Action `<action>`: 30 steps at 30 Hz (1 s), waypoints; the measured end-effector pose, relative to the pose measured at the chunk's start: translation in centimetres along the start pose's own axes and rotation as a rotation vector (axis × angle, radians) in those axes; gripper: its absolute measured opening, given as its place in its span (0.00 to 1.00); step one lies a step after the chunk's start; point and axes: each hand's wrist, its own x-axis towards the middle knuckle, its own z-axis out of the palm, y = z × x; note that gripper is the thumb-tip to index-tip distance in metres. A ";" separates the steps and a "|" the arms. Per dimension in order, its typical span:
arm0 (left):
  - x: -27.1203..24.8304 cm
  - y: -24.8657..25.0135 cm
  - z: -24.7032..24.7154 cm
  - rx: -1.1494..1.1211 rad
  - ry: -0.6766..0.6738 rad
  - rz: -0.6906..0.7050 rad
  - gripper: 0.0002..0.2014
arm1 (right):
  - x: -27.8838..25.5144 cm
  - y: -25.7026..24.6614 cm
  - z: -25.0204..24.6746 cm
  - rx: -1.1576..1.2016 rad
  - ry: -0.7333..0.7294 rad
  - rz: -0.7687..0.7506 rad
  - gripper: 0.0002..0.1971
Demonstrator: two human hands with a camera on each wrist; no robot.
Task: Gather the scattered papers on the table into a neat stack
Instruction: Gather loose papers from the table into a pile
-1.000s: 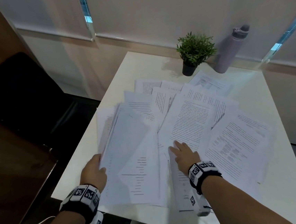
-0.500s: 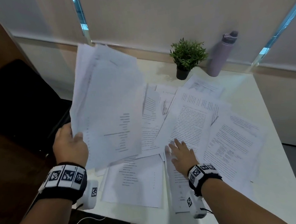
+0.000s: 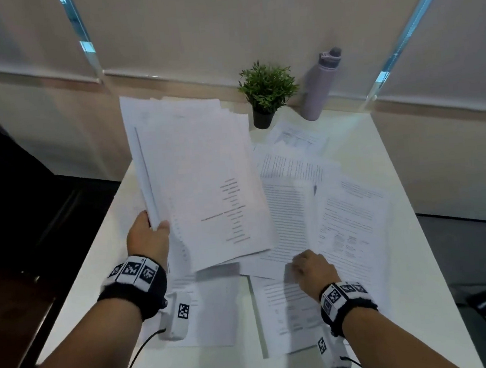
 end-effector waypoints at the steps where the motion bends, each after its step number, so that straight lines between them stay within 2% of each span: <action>1: 0.3 -1.0 0.7 0.046 -0.044 -0.040 0.10 | 0.0 0.3 -0.1 0.030 0.044 0.027 0.17; 3: 1.2 -3.0 2.0 0.139 -0.129 -0.111 0.14 | 0.0 0.9 -0.5 0.136 0.179 0.114 0.18; 5: 2.1 -4.7 2.9 0.260 -0.214 -0.162 0.16 | 0.3 1.5 -1.0 0.240 0.236 0.243 0.23; 7: 2.8 -5.9 3.5 0.369 -0.271 -0.198 0.18 | 1.0 1.8 -1.4 0.373 0.191 0.355 0.29; 9: 3.5 -6.8 4.0 0.467 -0.283 -0.226 0.20 | 1.9 1.9 -1.6 0.506 0.134 0.396 0.33; 12: 4.5 -8.1 4.4 0.617 -0.302 -0.241 0.23 | 2.8 1.5 -2.0 0.676 0.175 0.403 0.31; 15: 4.8 -8.3 4.4 0.689 -0.248 -0.183 0.17 | 2.8 2.1 -3.3 0.812 0.365 0.503 0.27; 18: 4.8 -8.3 4.7 0.598 -0.178 -0.138 0.11 | 1.7 4.9 -3.7 0.787 0.444 0.634 0.27; 21: 4.8 -8.6 4.9 0.478 -0.128 -0.103 0.07 | 0.1 8.0 -3.5 0.668 0.465 0.737 0.20; 24: 4.6 -8.5 4.8 0.457 -0.163 -0.085 0.08 | -0.9 9.9 -3.5 0.523 0.371 0.883 0.20; 27: 4.2 -8.2 4.7 0.490 -0.140 -0.058 0.13 | -1.1 10.7 -3.3 0.466 0.314 0.899 0.20; 30: 3.5 -7.2 4.4 0.518 -0.092 0.048 0.19 | -1.0 10.7 -3.0 0.443 0.292 0.864 0.20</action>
